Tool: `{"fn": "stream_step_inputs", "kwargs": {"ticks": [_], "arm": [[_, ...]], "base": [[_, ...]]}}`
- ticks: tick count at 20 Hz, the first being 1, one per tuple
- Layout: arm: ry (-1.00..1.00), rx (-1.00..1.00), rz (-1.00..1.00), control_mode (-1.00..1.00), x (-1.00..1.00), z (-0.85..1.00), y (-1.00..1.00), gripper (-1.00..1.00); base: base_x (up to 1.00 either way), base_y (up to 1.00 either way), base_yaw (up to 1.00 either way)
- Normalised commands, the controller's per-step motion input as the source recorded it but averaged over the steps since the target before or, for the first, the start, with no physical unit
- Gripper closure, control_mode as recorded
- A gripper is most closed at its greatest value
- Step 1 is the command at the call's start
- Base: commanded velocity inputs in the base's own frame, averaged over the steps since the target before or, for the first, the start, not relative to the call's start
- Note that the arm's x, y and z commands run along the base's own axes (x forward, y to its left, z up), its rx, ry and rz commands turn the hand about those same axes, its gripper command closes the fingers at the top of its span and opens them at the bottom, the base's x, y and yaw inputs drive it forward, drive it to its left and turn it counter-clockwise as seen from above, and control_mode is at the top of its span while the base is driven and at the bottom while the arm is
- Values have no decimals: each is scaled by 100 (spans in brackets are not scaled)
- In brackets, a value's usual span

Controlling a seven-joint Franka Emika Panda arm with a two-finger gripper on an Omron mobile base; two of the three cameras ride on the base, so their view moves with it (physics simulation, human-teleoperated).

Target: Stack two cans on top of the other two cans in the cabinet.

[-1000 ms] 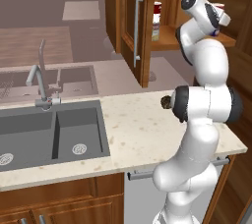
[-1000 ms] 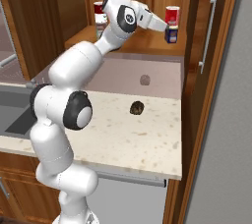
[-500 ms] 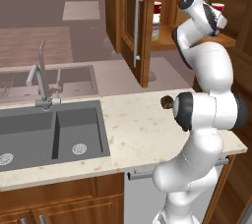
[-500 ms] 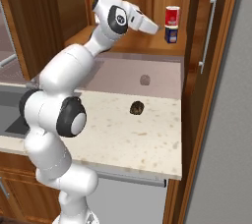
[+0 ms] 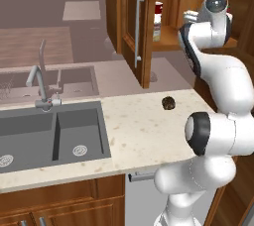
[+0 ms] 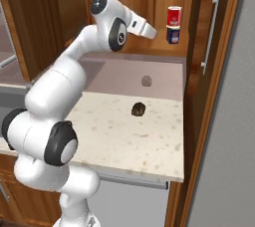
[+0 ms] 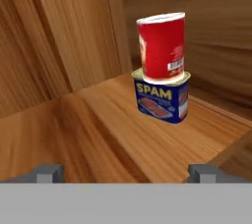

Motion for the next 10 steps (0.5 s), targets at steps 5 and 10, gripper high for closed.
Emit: {"fn": "stream_step_inputs", "kwargs": {"ticks": [5, 10], "arm": [[0, 0, 60, -100, -48, -4, 30, -100], [7, 0, 31, -100, -64, 0, 36, -100]], "base": [[0, 0, 0], [0, 0, 0]]}}
